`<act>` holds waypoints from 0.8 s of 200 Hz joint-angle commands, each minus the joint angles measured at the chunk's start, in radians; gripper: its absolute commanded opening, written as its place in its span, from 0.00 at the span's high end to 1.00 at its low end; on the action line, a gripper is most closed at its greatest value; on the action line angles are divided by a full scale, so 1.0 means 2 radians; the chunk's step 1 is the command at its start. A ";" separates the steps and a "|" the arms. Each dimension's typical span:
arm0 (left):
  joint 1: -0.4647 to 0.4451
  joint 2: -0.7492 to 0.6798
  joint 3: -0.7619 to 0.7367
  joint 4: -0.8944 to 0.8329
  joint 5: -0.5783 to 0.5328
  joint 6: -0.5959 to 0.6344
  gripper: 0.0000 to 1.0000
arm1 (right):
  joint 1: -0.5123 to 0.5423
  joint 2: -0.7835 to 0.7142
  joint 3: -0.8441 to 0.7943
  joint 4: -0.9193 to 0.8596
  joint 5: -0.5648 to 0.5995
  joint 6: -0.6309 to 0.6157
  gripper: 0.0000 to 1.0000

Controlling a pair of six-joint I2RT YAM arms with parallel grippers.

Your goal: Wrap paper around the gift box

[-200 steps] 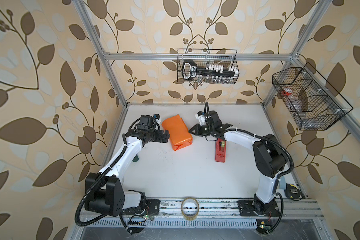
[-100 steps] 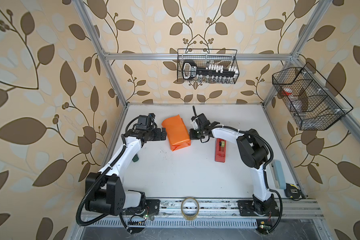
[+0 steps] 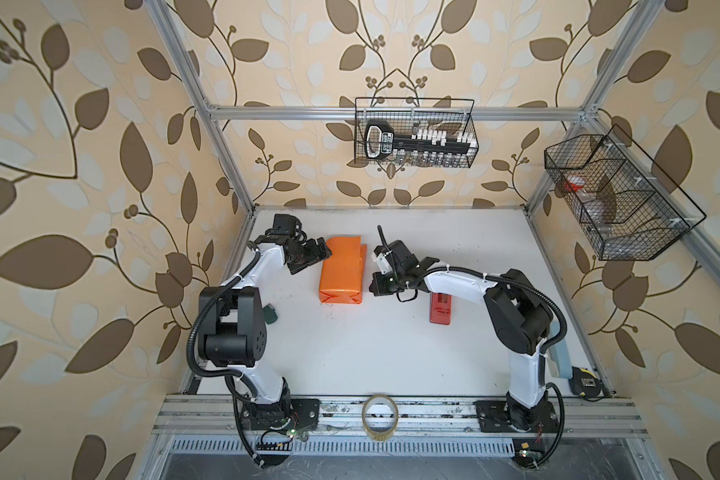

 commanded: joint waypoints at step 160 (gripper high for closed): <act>-0.036 0.039 0.025 0.058 0.229 -0.090 0.18 | -0.012 0.115 0.214 -0.037 -0.056 0.049 0.96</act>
